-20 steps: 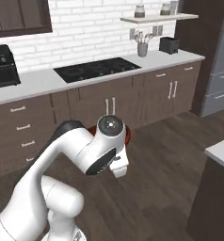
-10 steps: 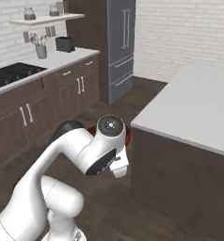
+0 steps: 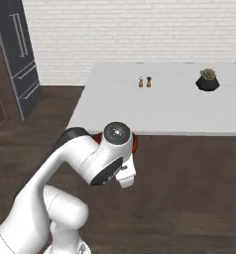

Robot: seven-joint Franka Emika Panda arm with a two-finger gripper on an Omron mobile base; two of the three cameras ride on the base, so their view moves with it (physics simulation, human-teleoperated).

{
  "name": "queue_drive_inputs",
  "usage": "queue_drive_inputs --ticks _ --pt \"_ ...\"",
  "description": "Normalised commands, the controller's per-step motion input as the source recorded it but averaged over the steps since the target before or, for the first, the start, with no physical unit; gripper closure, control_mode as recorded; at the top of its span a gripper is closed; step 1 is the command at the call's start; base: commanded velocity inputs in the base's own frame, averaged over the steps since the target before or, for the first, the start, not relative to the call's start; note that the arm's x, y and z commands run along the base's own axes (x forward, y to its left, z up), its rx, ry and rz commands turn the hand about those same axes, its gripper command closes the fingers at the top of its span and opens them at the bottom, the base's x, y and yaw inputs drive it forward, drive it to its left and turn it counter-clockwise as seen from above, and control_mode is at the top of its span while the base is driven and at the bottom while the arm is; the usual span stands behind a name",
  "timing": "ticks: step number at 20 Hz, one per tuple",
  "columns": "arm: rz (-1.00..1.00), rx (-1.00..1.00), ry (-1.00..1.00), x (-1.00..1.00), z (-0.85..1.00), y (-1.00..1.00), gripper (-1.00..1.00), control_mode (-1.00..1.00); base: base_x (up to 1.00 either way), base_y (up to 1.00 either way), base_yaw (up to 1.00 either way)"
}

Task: Pick the garlic from the sink and place it in the bowl. Then pick the bowl and place it in the microwave. Then close the microwave door and press the start button.

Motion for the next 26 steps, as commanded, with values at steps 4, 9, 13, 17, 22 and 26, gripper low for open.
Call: queue_drive_inputs --ticks 4,9,13,17,22,26 --pt "0.00 0.00 0.00 0.00 0.00 0.00 1.00 1.00 0.64 -0.11 -0.77" --pt "0.00 0.00 0.00 0.00 0.00 0.00 1.00 1.00 0.76 -0.03 -0.76" --pt "0.00 0.00 0.00 0.00 0.00 0.00 1.00 1.00 0.95 0.00 -0.69" --pt "0.00 0.00 0.00 0.00 0.00 0.00 1.00 1.00 1.00 -0.24 -0.54" --pt "0.00 0.00 0.00 0.00 0.00 0.00 1.00 1.00 1.00 -0.41 -0.50" --pt "0.00 0.00 0.00 0.00 0.00 0.00 1.00 1.00 1.00 -0.37 -0.53"
